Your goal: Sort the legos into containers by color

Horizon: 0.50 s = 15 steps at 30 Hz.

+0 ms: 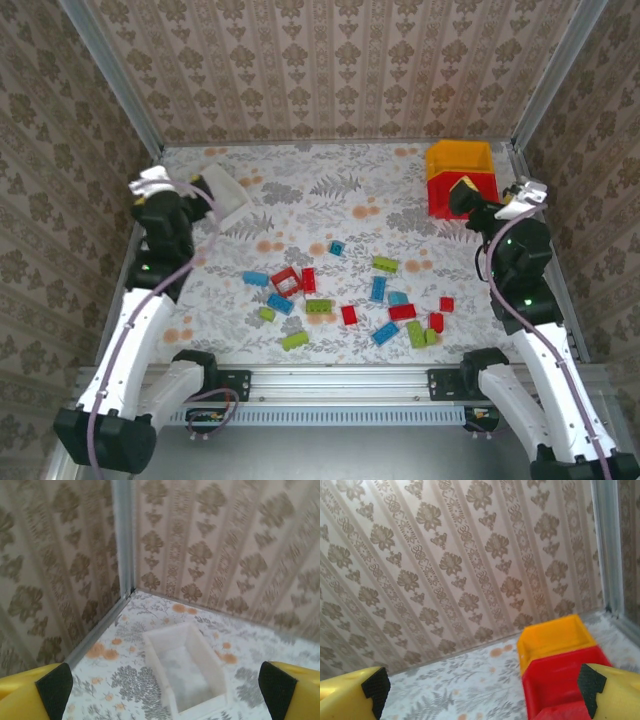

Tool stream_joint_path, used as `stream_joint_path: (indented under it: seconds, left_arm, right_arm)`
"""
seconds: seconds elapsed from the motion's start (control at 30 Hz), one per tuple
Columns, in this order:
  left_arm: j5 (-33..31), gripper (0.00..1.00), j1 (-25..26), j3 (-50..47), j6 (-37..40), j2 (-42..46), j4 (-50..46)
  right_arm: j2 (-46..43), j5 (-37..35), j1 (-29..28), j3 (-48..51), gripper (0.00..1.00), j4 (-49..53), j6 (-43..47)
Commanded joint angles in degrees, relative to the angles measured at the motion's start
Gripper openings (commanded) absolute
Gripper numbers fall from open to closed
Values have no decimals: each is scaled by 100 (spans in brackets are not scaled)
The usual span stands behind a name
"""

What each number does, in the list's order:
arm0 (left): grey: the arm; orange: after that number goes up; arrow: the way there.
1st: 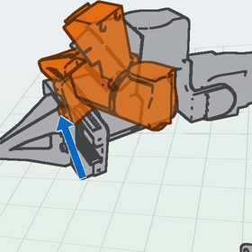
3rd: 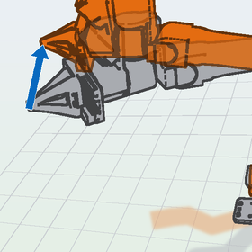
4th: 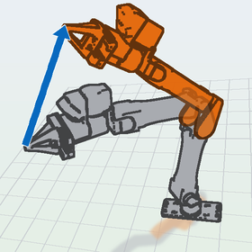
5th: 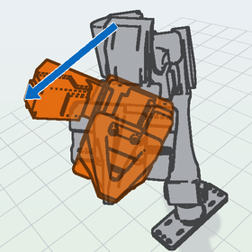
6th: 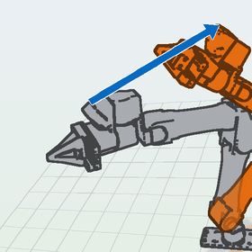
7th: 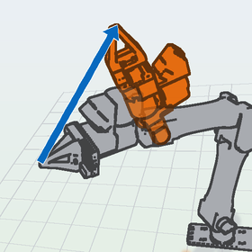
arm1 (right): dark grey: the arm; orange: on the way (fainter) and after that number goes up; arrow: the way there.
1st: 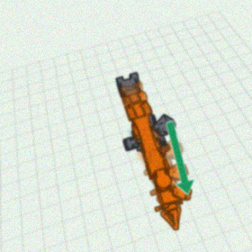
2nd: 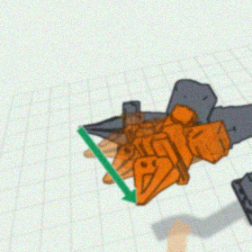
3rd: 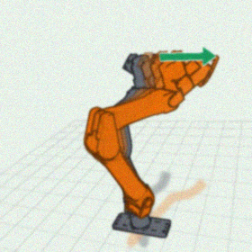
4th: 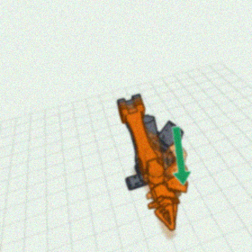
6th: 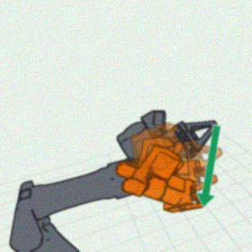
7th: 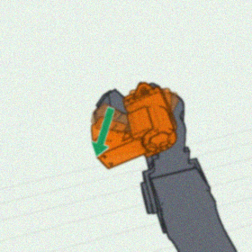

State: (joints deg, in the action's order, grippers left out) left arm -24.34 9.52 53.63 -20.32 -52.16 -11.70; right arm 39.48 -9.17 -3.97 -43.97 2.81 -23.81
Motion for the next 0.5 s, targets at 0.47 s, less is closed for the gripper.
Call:
stream_joint_path:
  seconds: [0.47]
  left_arm:
    - [3285,85,-1782,2530,-1818,-4382,-2405]
  right_arm:
    - [2400,1295,406,-1167,95,2336,-1961]
